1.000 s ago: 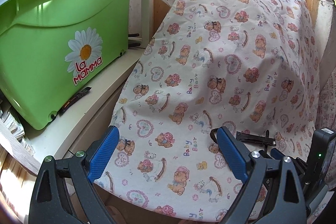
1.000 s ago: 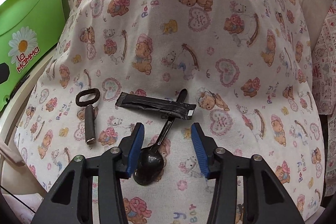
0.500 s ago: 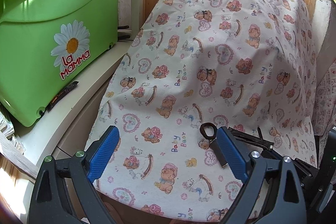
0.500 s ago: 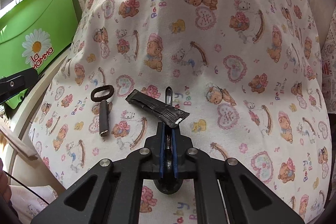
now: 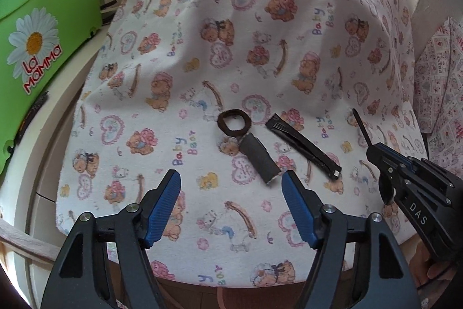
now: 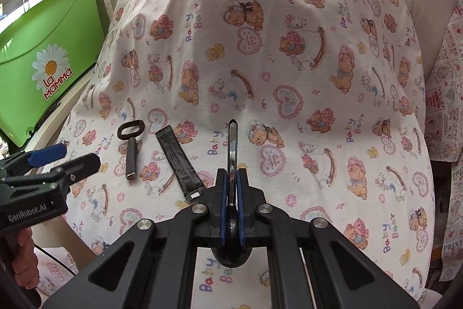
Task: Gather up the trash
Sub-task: 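Grasp the black cylinder with the left tool while the right tool holds the spoon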
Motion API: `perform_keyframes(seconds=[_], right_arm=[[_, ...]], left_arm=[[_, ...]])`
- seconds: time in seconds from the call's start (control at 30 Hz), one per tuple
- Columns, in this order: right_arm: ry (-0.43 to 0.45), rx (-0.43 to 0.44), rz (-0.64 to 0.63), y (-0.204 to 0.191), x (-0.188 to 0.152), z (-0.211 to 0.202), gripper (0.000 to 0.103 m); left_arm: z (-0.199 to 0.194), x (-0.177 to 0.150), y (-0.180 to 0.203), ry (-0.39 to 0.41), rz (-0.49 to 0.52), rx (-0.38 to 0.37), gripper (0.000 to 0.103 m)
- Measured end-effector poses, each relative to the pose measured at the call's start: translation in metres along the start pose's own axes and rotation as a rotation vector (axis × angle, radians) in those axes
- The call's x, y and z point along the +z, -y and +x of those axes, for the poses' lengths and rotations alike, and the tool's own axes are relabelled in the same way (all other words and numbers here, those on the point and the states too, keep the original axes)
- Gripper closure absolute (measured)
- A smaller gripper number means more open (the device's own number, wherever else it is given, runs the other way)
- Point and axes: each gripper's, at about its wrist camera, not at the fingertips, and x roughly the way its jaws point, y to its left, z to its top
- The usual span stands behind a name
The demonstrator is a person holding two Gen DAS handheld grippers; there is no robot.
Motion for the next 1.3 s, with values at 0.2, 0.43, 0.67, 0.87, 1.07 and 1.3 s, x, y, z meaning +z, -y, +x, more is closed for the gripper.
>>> perform_keyframes(seconds=[0.2,0.43,0.67,0.87,1.07,1.3], right_arm=[[-0.019,0.024,0.030,0.009,-0.005,-0.004,0.096],[-0.048,0.022,0.043,0.008,-0.019,-0.013,0.096],[-0.024,0.043,0.086,0.014,-0.019,-0.027,0.096],[0.004,0.049,0.087,0.017,-0.014,-0.038,0.096],[0.022,0.020,0.062,0.021,-0.018,-0.045,0.096],[0.027,0.029,0.054,0.030,-0.025,-0.056,0.096]], left_arm=[[0.004,0.012,0.000,-0.022,-0.087,-0.113,0.046],[0.021,0.028,0.003,-0.066,-0.141,-0.109,0.053],[0.033,0.033,0.014,-0.067,-0.108,-0.035,0.063],[0.043,0.031,0.033,-0.067,-0.032,0.079,0.066],[0.049,0.024,0.031,-0.085,-0.078,0.064,0.082],[0.019,0.017,0.031,-0.032,-0.115,-0.006,0.092]])
